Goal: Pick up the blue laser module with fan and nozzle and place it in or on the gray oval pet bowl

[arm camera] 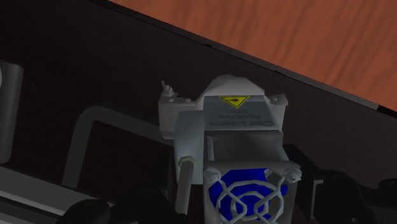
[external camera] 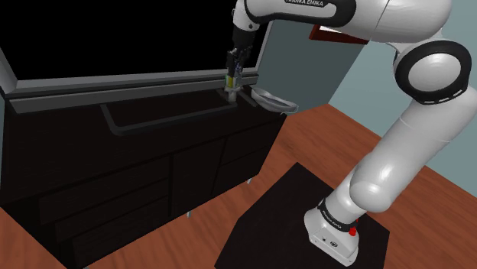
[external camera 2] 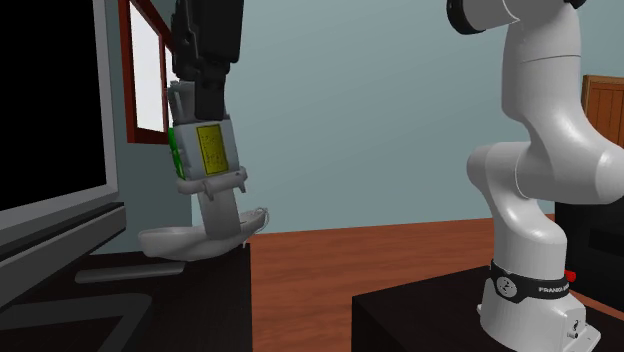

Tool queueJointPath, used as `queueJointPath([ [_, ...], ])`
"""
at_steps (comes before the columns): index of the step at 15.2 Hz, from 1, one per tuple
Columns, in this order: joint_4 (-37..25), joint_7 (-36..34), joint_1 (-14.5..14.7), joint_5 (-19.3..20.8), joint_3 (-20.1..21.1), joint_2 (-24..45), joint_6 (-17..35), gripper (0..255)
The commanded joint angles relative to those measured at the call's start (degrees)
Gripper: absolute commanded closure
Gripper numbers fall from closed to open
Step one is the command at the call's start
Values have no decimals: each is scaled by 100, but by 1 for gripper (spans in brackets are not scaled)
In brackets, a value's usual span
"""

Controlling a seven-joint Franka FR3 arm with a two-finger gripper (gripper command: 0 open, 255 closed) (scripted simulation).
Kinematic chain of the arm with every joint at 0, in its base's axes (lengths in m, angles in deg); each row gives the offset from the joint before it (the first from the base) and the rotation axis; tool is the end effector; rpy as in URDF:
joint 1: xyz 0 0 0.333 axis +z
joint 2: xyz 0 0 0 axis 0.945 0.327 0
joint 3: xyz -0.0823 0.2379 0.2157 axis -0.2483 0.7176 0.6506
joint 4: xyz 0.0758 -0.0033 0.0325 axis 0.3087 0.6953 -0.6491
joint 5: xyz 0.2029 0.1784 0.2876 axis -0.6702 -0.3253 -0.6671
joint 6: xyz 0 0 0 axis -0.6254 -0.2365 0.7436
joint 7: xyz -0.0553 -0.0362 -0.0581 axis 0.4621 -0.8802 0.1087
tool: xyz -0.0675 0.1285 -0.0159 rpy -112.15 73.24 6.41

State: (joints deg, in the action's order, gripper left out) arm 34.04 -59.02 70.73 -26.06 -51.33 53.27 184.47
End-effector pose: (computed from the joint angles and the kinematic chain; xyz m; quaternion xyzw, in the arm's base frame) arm 0.5891 0.0573 0.5458 0.9917 0.1150 0.0200 0.0538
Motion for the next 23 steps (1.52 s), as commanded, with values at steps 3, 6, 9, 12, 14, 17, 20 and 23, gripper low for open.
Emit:
queueJointPath([
  [3,36,563,-292,-52,-253,-101,-2,255],
  [6,49,967,-499,-85,-444,-153,1,255],
  [9,-2,1371,-708,-118,-633,-153,-10,255],
  [12,-119,1776,-919,-153,-818,-101,-37,255],
  [14,-234,2046,-1058,-181,-941,-37,-64,255],
  [17,-465,2450,-1271,-233,-1122,105,-120,255],
  [20,-771,2852,-1493,-300,-1293,302,-199,255],
  [23,-1160,3251,-1724,-387,-1455,559,-307,255],
])
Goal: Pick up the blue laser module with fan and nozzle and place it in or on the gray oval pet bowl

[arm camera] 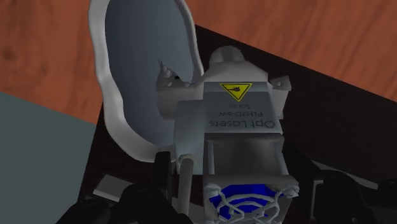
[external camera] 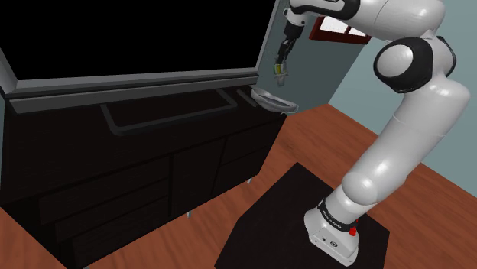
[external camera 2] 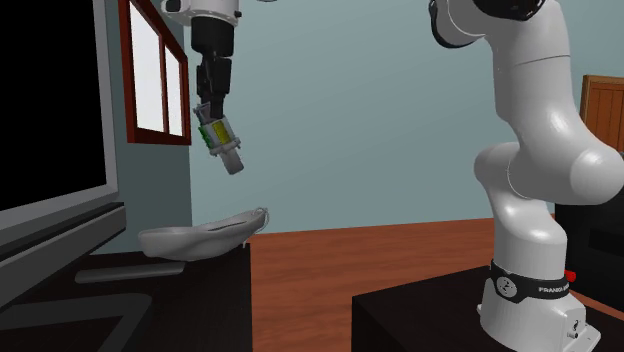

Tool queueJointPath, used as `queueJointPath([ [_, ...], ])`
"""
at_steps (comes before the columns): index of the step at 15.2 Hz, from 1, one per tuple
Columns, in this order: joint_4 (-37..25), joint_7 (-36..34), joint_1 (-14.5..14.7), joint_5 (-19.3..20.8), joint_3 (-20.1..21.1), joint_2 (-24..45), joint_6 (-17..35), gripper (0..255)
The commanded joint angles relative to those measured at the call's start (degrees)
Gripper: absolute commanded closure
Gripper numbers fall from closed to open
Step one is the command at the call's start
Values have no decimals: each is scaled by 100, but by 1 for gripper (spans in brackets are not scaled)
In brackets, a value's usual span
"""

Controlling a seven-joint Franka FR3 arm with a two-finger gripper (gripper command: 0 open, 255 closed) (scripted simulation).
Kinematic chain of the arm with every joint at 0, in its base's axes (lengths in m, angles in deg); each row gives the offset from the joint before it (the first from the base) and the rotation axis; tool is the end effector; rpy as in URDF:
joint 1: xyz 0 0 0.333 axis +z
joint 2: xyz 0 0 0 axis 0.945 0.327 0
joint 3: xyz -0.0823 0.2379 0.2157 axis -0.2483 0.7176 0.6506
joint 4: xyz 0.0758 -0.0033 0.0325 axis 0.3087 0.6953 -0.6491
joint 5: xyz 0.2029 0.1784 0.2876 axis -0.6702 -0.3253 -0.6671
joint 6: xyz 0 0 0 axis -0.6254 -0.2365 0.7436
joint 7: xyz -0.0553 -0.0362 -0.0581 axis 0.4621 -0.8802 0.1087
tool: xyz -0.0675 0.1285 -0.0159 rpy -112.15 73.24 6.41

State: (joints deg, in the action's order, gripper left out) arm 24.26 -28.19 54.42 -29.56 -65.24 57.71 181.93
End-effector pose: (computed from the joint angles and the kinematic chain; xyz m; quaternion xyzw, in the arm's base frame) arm 0.5684 -0.2444 0.5777 0.9917 0.1148 0.0199 0.0534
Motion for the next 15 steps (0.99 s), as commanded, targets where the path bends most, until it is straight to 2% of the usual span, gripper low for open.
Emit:
queueJointPath([
  [1,-333,300,-173,-70,-115,215,-97,255],
  [6,-1339,975,-639,-286,-345,874,-416,255],
  [15,-346,926,-602,-244,-333,671,375,255],
])
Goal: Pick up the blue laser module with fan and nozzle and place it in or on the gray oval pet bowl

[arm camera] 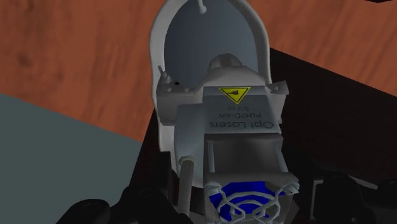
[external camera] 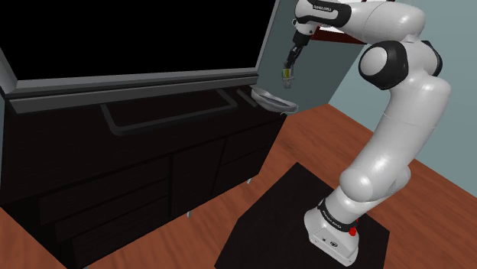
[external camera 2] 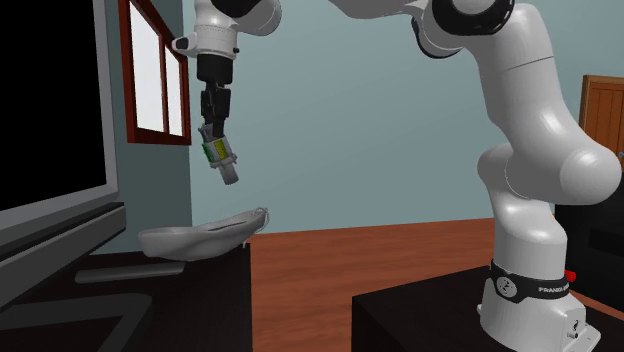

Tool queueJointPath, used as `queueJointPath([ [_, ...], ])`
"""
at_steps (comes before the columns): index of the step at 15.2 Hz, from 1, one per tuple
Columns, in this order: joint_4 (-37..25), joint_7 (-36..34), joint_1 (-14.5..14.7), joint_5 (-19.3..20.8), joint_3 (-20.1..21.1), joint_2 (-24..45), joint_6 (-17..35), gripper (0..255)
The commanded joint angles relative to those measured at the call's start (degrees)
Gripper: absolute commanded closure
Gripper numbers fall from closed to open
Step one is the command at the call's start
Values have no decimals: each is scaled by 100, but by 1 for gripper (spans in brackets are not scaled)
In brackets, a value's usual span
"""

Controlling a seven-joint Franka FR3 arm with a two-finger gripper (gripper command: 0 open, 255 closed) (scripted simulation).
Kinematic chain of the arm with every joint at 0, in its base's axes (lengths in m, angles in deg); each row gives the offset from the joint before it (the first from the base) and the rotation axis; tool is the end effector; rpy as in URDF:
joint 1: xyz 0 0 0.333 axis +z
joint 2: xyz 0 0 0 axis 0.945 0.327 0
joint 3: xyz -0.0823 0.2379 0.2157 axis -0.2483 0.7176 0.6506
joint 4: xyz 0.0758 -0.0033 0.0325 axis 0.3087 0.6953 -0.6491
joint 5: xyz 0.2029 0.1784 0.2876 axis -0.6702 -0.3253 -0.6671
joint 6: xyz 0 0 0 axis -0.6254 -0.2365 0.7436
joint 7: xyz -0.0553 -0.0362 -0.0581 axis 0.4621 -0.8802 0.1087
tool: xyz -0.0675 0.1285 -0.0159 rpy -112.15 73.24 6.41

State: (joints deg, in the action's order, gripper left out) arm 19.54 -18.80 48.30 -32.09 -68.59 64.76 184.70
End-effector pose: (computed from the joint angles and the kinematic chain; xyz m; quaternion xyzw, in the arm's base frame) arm 0.5626 -0.3438 0.5458 0.9917 0.1157 0.0199 0.0533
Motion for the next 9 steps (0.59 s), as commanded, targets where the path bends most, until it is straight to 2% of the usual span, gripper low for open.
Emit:
queueJointPath([
  [1,221,-17,12,11,3,-46,181,255],
  [9,894,-48,27,24,8,-86,813,255],
])
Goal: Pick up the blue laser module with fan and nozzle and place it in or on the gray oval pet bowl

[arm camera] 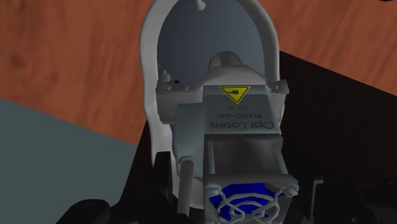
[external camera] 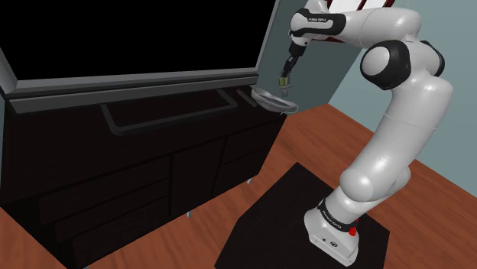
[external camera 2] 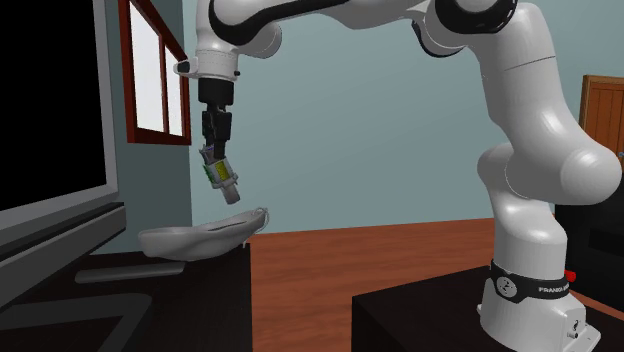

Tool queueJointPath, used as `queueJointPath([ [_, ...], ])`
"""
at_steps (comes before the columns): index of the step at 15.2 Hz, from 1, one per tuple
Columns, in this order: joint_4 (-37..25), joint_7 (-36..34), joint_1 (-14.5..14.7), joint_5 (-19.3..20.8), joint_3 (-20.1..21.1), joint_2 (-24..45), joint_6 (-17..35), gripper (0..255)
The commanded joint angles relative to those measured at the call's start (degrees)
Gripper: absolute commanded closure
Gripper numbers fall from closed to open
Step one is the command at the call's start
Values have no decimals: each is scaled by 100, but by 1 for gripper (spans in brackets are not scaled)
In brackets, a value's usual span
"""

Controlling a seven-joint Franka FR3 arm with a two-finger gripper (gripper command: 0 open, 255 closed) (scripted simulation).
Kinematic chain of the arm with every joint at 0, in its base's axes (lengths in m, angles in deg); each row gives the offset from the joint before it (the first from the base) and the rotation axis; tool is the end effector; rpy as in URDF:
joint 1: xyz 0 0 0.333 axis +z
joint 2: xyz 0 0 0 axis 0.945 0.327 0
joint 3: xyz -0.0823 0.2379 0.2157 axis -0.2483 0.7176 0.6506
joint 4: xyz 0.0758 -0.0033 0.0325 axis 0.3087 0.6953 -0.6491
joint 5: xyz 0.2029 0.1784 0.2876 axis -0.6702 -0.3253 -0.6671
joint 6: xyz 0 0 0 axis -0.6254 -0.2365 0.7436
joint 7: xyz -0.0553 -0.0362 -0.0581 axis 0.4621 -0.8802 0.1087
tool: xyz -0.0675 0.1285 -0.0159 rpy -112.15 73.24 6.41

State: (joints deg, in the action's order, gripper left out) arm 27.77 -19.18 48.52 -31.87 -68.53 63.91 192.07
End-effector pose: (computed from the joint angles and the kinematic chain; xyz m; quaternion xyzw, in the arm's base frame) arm 0.5617 -0.3433 0.4975 0.9917 0.1157 0.0198 0.0533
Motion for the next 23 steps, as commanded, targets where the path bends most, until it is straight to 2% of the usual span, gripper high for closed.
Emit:
queueJointPath([
  [1,145,-13,6,2,3,1,152,255],
  [4,363,-22,9,2,5,15,383,255],
  [12,363,-22,9,2,5,15,383,255],
  [13,364,-22,9,2,5,15,384,0],
  [18,363,-22,9,2,5,15,383,0],
  [22,-221,-30,27,18,9,-88,-303,0],
  [23,-221,-30,27,18,9,-88,-303,0],
])
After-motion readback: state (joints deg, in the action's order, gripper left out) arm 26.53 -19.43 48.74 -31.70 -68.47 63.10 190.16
